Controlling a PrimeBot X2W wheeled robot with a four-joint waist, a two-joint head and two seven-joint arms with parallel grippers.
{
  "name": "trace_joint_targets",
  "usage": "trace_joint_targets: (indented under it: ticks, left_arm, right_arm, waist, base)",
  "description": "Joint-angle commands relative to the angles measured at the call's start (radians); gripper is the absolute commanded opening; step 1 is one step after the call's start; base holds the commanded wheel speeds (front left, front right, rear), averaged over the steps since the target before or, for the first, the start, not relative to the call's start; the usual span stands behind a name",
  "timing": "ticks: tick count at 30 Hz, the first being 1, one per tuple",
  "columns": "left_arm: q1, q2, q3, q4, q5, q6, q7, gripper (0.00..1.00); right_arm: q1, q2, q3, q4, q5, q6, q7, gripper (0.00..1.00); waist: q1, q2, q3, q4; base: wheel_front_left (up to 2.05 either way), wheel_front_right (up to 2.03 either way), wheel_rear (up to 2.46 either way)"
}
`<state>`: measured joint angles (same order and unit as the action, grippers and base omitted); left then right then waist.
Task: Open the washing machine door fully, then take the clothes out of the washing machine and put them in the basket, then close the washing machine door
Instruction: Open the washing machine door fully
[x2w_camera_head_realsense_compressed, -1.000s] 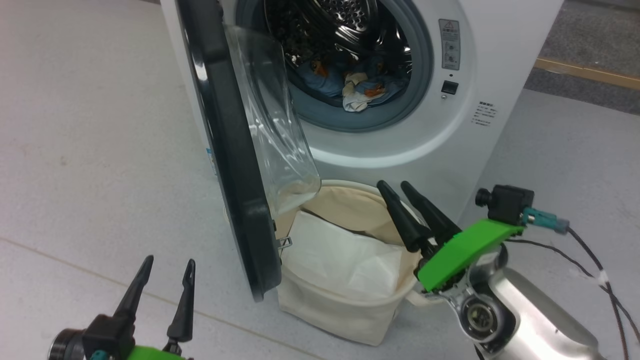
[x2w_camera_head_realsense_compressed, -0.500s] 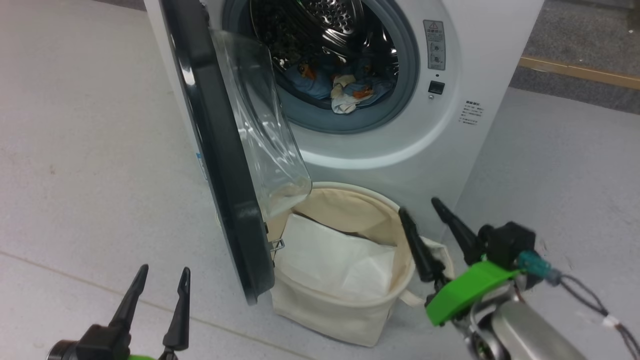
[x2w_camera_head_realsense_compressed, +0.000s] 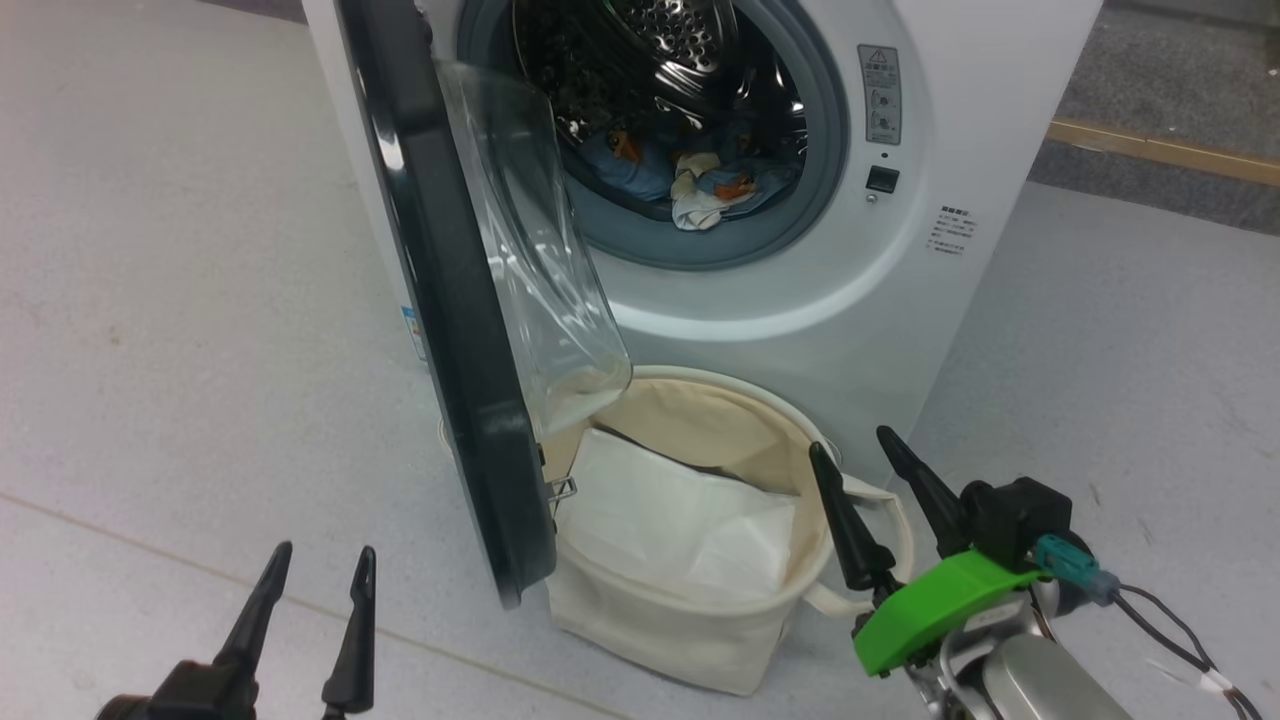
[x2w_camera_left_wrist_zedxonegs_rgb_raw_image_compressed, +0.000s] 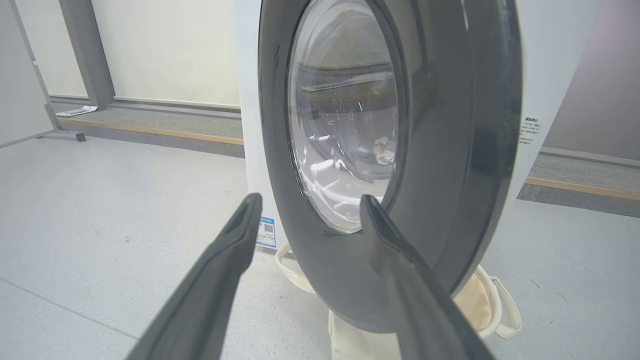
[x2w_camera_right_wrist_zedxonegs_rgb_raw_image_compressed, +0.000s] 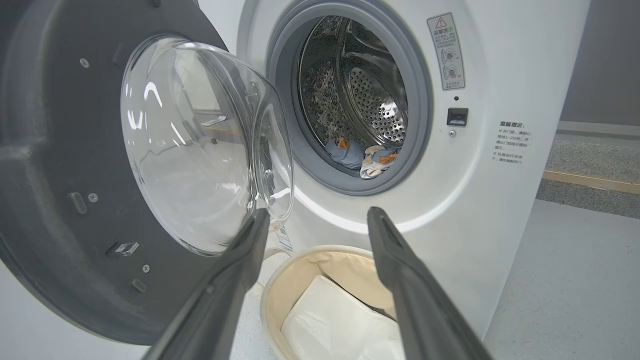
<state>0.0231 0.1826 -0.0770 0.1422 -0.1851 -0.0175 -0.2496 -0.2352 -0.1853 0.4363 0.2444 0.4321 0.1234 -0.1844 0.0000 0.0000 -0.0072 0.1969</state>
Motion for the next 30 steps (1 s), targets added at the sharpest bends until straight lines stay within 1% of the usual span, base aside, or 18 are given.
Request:
trace_joint_targets:
  ticks: [1,4,5,6,8,10,15,20,21,23,25,28,29,30]
  left_arm:
    - [-0.039,0.019,0.037,-0.036,-0.010,0.007,-0.011,1.00]
    - [-0.043,0.020,0.037,-0.036,-0.015,0.008,-0.010,1.00]
    - [-0.044,0.021,0.038,-0.037,-0.016,0.010,-0.010,0.83]
    - [-0.045,0.021,0.041,-0.037,-0.019,0.014,-0.007,0.00]
    - [-0.049,0.015,0.056,-0.040,-0.029,0.034,0.009,0.00]
    - [-0.061,0.004,0.056,-0.073,-0.037,0.043,0.021,0.00]
    - [-0.104,-0.018,0.013,-0.259,-0.022,0.051,0.049,0.00]
    - [-0.126,-0.050,-0.079,-0.442,-0.009,0.038,0.124,0.00]
    - [-0.126,-0.050,-0.079,-0.442,-0.009,0.038,0.124,0.00]
    - [-0.124,-0.065,-0.119,-0.477,-0.010,0.036,0.163,0.00]
    - [-0.124,-0.079,-0.160,-0.482,-0.014,0.034,0.197,0.00]
    - [-0.120,-0.104,-0.207,-0.432,-0.033,0.058,0.239,0.00]
    - [-0.125,-0.115,-0.235,-0.374,-0.049,0.074,0.252,0.00]
    - [-0.131,-0.119,-0.243,-0.342,-0.058,0.083,0.252,0.00]
  right_arm:
    - [-0.010,0.011,0.005,-0.039,-0.006,0.007,0.006,1.00]
    - [-0.010,0.015,-0.001,-0.045,-0.008,0.007,0.014,1.00]
    - [-0.010,0.016,-0.004,-0.047,-0.009,0.007,0.015,1.00]
    - [-0.009,0.016,-0.008,-0.048,-0.009,0.007,0.017,1.00]
    - [-0.008,0.018,-0.016,-0.050,-0.009,0.007,0.019,1.00]
    - [-0.005,0.020,-0.028,-0.051,-0.007,0.007,0.019,1.00]
    - [0.009,0.030,-0.050,-0.054,-0.004,0.007,0.020,1.00]
    - [0.014,0.042,-0.051,-0.055,-0.003,0.007,0.020,1.00]
    - [0.014,0.042,-0.051,-0.055,-0.003,0.007,0.020,1.00]
    - [0.013,0.046,-0.051,-0.054,-0.003,0.007,0.018,1.00]
    - [0.014,0.049,-0.054,-0.052,-0.002,0.007,0.016,1.00]
    - [0.009,0.053,-0.053,-0.048,-0.001,0.007,0.014,1.00]
    - [0.004,0.057,-0.053,-0.044,0.000,0.007,0.012,1.00]
    - [0.001,0.059,-0.052,-0.042,0.000,0.007,0.011,1.00]
  waist:
    - [0.0000,0.0000,0.003,0.000]
    - [0.0000,0.0000,0.008,0.000]
    - [0.0000,0.0000,0.010,0.001]
    - [0.0000,0.0000,0.010,0.001]
    - [0.0000,0.0000,0.011,0.001]
    - [0.0000,0.0000,0.012,0.003]
    - [0.0000,0.0000,0.011,0.010]
    - [0.0000,0.0000,0.014,-0.002]
    - [0.0000,0.0000,0.014,-0.002]
    - [0.0000,0.0000,0.017,-0.011]
    - [0.0000,0.0000,0.020,-0.018]
    - [0.0000,0.0000,0.028,-0.035]
    - [0.0000,0.0000,0.036,-0.044]
    - [0.0000,0.0000,0.040,-0.050]
  base:
    - [0.00,0.00,0.00]
    - [0.00,0.00,0.00]
    - [0.00,0.00,0.00]
    - [0.00,0.00,0.00]
    - [0.00,0.00,0.00]
    - [0.00,0.00,0.00]
    - [0.00,0.00,0.00]
    - [0.00,0.00,0.00]
    - [0.00,0.00,0.00]
    - [0.00,0.00,0.00]
    - [0.00,0.00,0.00]
    - [0.00,0.00,0.00]
    - [0.00,0.00,0.00]
    - [0.00,0.00,0.00]
